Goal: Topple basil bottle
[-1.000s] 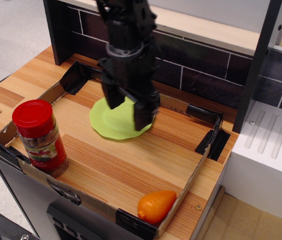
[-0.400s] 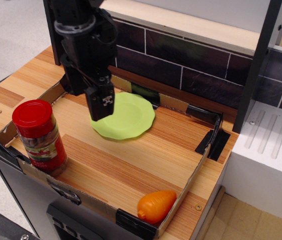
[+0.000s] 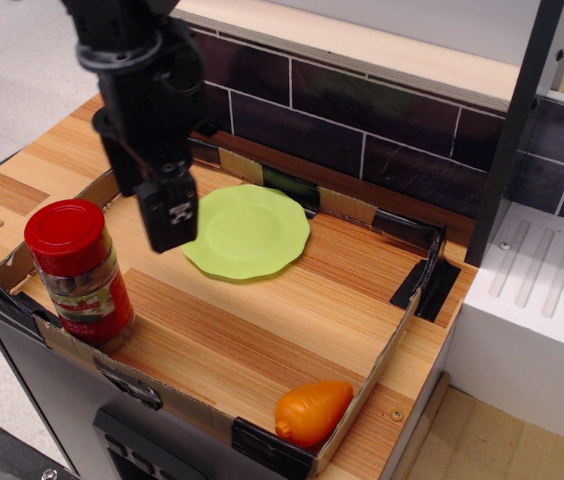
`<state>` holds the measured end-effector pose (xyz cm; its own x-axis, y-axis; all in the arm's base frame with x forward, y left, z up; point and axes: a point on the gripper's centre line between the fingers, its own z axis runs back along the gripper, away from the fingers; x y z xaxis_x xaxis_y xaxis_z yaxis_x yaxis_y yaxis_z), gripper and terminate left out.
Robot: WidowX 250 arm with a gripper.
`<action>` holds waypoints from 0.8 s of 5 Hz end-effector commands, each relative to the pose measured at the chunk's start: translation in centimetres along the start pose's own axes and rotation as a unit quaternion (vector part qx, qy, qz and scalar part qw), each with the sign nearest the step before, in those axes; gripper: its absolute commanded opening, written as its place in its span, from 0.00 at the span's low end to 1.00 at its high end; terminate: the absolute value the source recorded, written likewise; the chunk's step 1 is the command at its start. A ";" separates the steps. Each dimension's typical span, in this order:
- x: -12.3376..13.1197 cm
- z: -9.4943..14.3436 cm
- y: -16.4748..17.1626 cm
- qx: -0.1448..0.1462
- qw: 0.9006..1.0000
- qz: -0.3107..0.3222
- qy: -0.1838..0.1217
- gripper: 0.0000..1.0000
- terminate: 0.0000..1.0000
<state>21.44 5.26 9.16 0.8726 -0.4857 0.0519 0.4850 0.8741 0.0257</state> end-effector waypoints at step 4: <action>-3.3 0.5 2.1 0.022 0.999 -0.039 0.002 1.00 0.00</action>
<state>19.01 8.27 8.69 0.8366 -0.5474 0.0221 0.5467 0.8367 0.0313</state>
